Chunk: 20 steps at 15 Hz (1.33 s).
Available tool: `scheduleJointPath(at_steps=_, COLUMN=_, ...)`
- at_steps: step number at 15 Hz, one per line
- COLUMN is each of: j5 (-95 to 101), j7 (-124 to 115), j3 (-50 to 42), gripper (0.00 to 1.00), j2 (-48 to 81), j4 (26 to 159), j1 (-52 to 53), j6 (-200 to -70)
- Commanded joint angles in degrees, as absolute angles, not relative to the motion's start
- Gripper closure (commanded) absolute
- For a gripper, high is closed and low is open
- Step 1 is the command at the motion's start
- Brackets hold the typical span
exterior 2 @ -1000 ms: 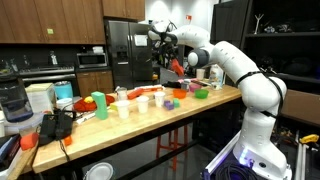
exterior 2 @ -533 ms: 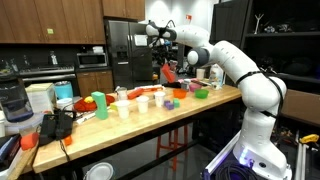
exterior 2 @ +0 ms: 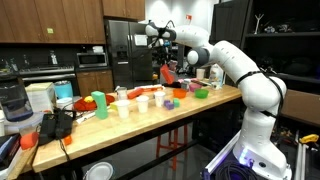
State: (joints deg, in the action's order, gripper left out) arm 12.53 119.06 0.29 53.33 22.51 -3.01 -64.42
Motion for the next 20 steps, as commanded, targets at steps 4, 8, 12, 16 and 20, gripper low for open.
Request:
scheduleJointPath(at_steps=4, j5=26.64, j7=135.62, j3=-5.55, gripper=0.83, j2=49.51, j4=24.35, j1=-0.88, j6=-66.18)
scheduleJointPath(at_steps=8, j5=33.14, j7=148.52, j3=-11.36, gripper=0.83, j2=50.41, j4=19.63, j1=0.27, j6=-71.17)
scheduleJointPath(at_steps=12, j5=39.66, j7=149.99, j3=-10.78, gripper=0.83, j2=43.49, j4=30.48, j1=0.89, j6=-82.21)
scheduleJointPath(at_steps=16, j5=40.68, j7=149.60, j3=-9.54, gripper=0.83, j2=44.58, j4=28.26, j1=-1.01, j6=-88.49)
scheduleJointPath(at_steps=20, j5=38.48, j7=149.31, j3=-5.29, gripper=0.83, j2=45.17, j4=28.77, j1=-3.80, j6=-100.18)
